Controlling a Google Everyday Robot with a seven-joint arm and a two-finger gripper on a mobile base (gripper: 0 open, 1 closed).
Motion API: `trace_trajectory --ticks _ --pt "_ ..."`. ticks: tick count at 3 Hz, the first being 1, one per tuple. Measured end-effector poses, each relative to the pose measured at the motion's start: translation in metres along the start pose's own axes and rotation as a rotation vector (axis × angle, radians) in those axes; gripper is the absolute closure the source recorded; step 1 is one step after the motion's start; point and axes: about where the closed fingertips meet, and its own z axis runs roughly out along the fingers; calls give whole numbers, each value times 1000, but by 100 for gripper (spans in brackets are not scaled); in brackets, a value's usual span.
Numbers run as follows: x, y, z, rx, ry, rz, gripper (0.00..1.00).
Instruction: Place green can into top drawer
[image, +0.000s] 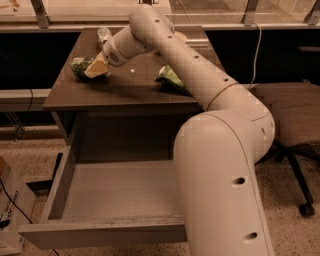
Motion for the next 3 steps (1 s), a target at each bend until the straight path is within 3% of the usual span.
trace_trajectory --ticks 1,2,3 --pt "1 14 -26 22 -17 7 87" --pt "-1 43 -61 30 -95 -10 100" --pt "25 104 -81 -54 -165 -64 100"
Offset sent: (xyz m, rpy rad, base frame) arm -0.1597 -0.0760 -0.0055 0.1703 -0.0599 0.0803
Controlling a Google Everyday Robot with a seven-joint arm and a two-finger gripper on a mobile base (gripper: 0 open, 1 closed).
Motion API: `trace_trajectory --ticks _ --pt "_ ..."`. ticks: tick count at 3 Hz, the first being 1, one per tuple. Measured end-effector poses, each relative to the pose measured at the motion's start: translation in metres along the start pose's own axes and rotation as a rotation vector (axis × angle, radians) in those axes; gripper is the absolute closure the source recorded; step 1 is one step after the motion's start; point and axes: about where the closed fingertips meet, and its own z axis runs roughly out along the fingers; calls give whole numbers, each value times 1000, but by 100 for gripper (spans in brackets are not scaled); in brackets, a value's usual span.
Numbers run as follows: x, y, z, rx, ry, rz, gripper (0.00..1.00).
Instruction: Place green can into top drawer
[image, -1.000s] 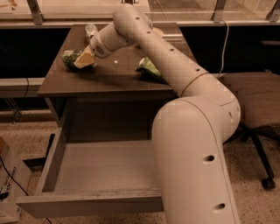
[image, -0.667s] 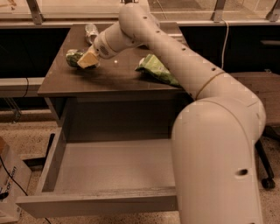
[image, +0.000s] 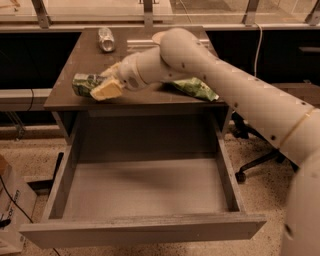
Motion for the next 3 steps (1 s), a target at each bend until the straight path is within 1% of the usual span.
trace_trajectory --ticks 1,2,3 --pt "20 75 -23 -100 -37 -68 100" --pt "64 137 -72 -132 -14 -40 100" --pt "67 136 -67 -144 -4 -46 100"
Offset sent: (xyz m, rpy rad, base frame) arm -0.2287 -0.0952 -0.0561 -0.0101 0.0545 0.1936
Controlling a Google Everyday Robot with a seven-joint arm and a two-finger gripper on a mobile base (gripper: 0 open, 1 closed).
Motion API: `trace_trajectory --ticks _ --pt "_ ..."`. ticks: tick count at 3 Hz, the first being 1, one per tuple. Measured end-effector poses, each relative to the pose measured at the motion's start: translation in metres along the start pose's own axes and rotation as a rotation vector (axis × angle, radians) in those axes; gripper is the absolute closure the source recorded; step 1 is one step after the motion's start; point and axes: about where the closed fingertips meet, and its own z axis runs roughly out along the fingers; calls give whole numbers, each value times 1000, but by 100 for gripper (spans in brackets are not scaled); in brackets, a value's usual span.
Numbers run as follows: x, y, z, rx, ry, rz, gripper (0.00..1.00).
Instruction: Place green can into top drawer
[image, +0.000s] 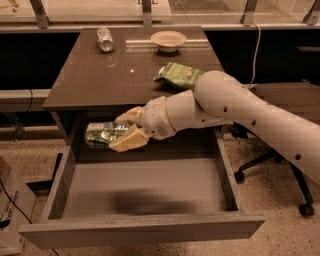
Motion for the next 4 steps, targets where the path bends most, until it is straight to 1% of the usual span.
trace_trajectory --ticks 1,2,3,4 --pt "30 -10 12 -45 66 -8 100" --pt "78 -12 12 -72 134 26 100" --pt "124 -9 5 -83 200 72 100" --pt "168 -1 -2 -69 246 131 84"
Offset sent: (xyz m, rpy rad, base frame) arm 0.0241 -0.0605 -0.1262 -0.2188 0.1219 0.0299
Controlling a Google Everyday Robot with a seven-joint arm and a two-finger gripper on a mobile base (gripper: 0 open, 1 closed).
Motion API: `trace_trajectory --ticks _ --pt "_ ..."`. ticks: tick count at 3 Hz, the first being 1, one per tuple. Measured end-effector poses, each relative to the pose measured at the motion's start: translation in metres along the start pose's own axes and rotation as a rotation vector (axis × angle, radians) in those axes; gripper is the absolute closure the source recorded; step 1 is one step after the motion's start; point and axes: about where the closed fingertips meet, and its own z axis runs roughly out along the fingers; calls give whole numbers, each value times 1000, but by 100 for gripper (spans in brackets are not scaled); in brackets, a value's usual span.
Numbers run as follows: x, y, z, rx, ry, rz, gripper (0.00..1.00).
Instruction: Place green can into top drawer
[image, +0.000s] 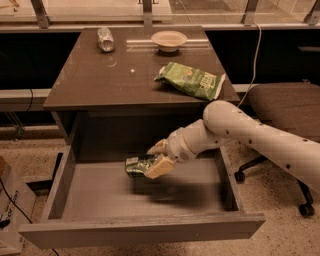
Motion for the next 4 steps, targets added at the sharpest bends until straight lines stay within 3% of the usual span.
trace_trajectory --ticks 1,3,4 --pt "34 6 4 16 32 58 61" --pt "40 9 8 13 38 67 15" --pt "40 10 10 9 38 67 0"
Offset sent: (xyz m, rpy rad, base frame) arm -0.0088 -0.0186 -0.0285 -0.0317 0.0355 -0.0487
